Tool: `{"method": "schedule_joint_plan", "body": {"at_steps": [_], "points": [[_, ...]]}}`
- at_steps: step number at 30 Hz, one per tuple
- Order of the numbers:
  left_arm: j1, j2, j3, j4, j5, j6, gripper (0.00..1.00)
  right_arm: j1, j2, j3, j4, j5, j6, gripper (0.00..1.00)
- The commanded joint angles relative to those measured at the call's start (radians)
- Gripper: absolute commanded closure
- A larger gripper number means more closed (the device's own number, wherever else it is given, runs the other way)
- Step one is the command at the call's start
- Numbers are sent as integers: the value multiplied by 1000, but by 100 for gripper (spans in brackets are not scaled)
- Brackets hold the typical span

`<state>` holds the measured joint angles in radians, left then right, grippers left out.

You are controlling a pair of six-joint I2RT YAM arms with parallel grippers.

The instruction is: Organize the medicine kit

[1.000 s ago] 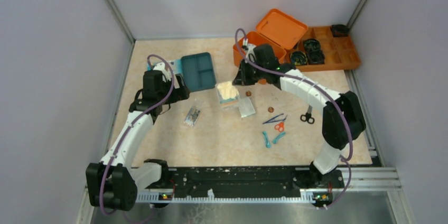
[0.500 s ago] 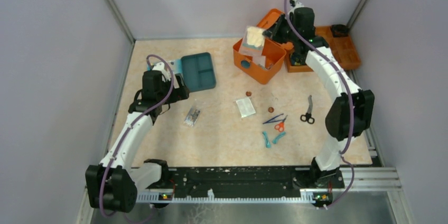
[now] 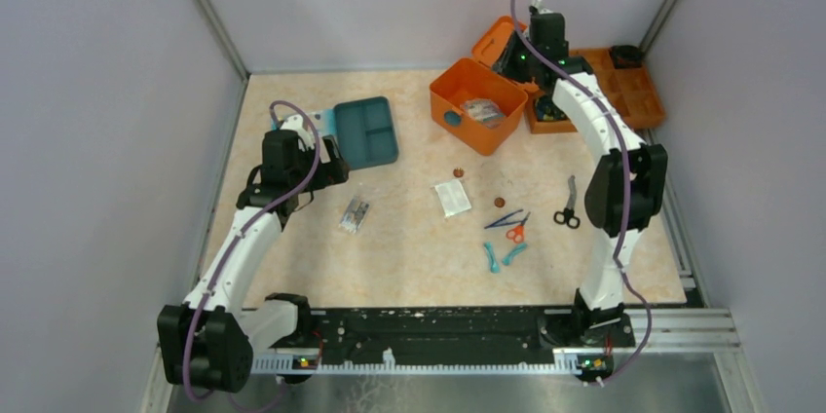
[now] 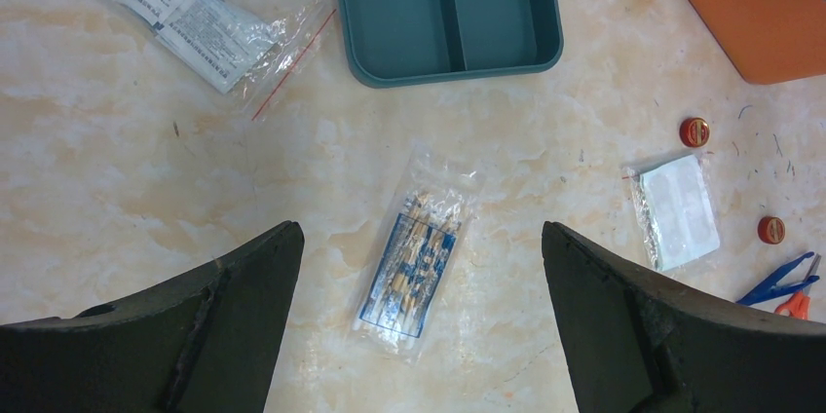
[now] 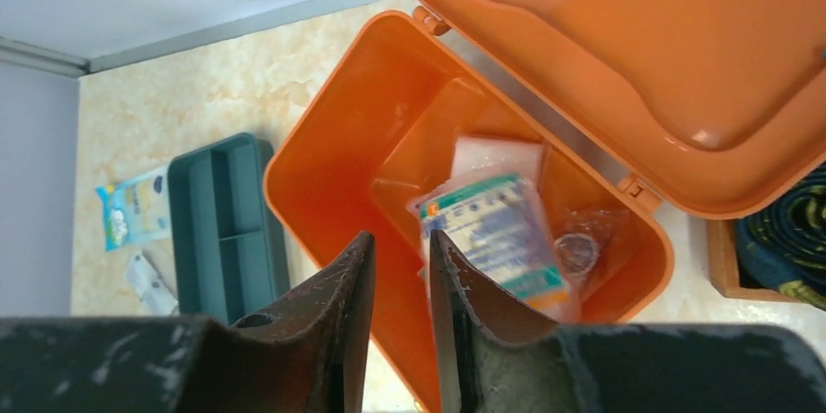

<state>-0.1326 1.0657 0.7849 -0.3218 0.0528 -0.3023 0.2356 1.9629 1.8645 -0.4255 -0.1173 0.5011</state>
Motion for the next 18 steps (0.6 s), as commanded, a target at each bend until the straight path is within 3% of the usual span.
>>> {"method": "schedule_joint_plan", "body": {"at_steps": [1,18], "points": [[7,-10,17,-2,2,-4,1,3,-58,22,-13,60,-55,70],[7,-2,17,1,15,-4,1,-1,-469,-416,122,52,-37,41]]}}
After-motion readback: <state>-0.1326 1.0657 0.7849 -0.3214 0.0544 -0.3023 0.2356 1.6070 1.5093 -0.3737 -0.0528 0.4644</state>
